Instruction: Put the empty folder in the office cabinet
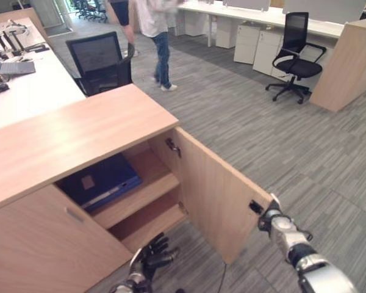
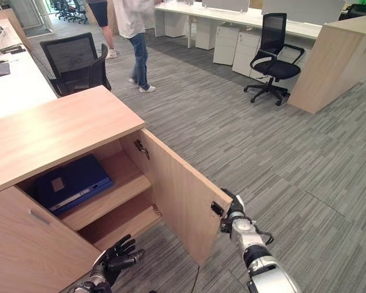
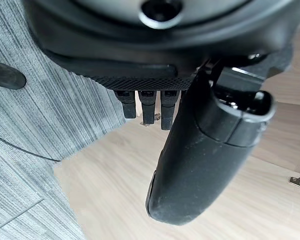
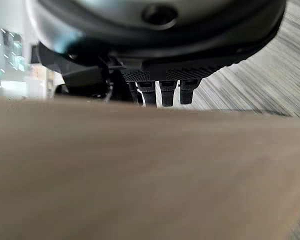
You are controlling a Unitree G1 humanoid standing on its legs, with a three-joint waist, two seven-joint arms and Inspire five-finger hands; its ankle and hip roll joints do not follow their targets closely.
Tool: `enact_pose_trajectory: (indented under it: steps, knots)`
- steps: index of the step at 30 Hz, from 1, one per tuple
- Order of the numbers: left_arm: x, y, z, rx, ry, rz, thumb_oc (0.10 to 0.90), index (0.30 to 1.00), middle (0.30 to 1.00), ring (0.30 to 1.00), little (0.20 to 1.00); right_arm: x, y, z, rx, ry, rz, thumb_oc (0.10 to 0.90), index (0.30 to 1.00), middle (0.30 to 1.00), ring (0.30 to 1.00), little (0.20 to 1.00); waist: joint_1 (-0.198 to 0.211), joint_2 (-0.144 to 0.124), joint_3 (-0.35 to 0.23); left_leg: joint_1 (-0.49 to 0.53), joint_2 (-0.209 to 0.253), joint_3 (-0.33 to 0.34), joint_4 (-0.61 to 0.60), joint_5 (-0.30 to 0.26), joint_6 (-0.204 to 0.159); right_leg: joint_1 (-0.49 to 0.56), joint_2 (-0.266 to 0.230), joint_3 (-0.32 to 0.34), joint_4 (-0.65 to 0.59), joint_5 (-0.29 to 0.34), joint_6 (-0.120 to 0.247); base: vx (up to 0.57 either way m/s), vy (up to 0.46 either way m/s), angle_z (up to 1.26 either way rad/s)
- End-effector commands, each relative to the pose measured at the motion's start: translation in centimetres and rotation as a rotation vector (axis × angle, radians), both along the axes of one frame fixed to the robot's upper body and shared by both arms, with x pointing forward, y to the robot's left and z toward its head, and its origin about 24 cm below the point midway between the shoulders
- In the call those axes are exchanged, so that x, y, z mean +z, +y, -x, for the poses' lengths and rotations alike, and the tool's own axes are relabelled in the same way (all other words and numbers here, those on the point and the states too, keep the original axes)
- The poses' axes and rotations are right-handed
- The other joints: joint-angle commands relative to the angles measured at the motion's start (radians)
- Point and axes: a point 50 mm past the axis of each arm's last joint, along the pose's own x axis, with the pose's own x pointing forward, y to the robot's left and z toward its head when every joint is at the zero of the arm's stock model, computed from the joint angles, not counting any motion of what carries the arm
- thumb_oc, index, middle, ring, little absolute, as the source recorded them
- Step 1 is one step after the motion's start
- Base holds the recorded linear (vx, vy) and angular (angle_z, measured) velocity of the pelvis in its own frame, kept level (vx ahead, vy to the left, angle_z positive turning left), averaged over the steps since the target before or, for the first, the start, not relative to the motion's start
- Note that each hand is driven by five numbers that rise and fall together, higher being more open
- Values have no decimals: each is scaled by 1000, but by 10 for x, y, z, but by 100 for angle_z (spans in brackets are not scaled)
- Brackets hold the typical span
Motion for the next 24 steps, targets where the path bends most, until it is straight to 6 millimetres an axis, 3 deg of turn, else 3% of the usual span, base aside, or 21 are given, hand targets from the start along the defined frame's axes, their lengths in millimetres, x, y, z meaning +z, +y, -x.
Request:
enact_pose_trajectory:
  steps: [1,7,10,11,12,13,16,18,21,22,23,24]
  knots:
    - [24,17,-42,68,-174,-56,800,900,900,900,900,31,31,-21,201,-179,-23,800,900,900,900,900,23,-34,-6,38,6,6,21,-68,-43,58,-44,-8,40,-136,63,-28,-16,30]
    - [16,25,-36,234,-134,-36,800,900,900,900,900,15,70,38,459,-163,-115,800,900,900,900,900,34,-43,10,0,5,-54,24,-44,-63,58,-51,-82,36,-140,58,-67,-39,34]
    - [19,21,-45,285,-157,-16,800,900,900,900,900,16,77,38,442,-172,-168,800,900,900,900,900,75,-51,55,-122,-7,-89,82,-9,-105,37,-77,-171,30,-132,63,-248,-44,96]
    - [19,17,-46,287,-158,-8,800,900,900,900,900,18,76,36,429,-183,-175,800,900,900,900,900,74,-55,64,-154,2,-50,113,-9,-106,34,-91,-206,32,-132,67,-165,124,210]
    - [18,12,-47,284,-159,2,800,900,900,900,900,22,78,32,436,-195,-173,800,900,900,900,900,52,-63,70,-166,75,151,160,-11,-100,24,-121,-258,39,-122,72,-118,326,217]
    - [17,10,-43,224,-148,-15,800,900,900,900,900,32,75,23,404,-238,-177,800,900,900,900,900,13,-57,44,-92,203,453,200,-27,-130,41,-143,-342,43,-127,73,-67,299,193]
    - [15,12,-34,171,-134,-49,800,900,900,900,900,37,67,21,378,-261,-181,800,900,900,900,900,18,-43,26,-65,186,430,156,-33,-131,61,-154,-376,57,-121,83,75,236,176]
    - [16,14,-28,87,-128,-95,800,900,900,900,900,44,52,12,276,-297,-203,800,900,900,900,900,40,-40,9,-48,139,383,97,-46,-104,72,-180,-404,103,-116,98,102,253,42]
    - [19,16,-31,42,-145,-115,800,900,900,900,900,50,44,2,173,-332,-261,800,900,900,900,900,58,-47,7,-52,104,360,79,-58,-78,68,-211,-422,158,-115,113,58,229,85]
    - [23,17,-33,3,-161,-130,800,900,900,900,900,58,35,-5,120,-374,-280,800,900,900,900,900,70,-52,8,-53,79,350,74,-72,-55,60,-242,-432,216,-118,131,143,390,93]
    - [25,19,-33,-44,-167,-149,800,900,900,900,900,70,21,-16,25,-431,-308,800,900,900,900,900,75,-51,14,-41,42,319,66,-98,-21,23,-302,-420,344,-60,162,124,323,67]
    - [25,19,-33,-45,-169,-150,800,900,900,900,900,71,21,-17,24,-433,-309,800,900,900,900,900,76,-55,16,-40,35,320,65,-101,-16,18,-313,-417,355,-61,169,125,297,29]
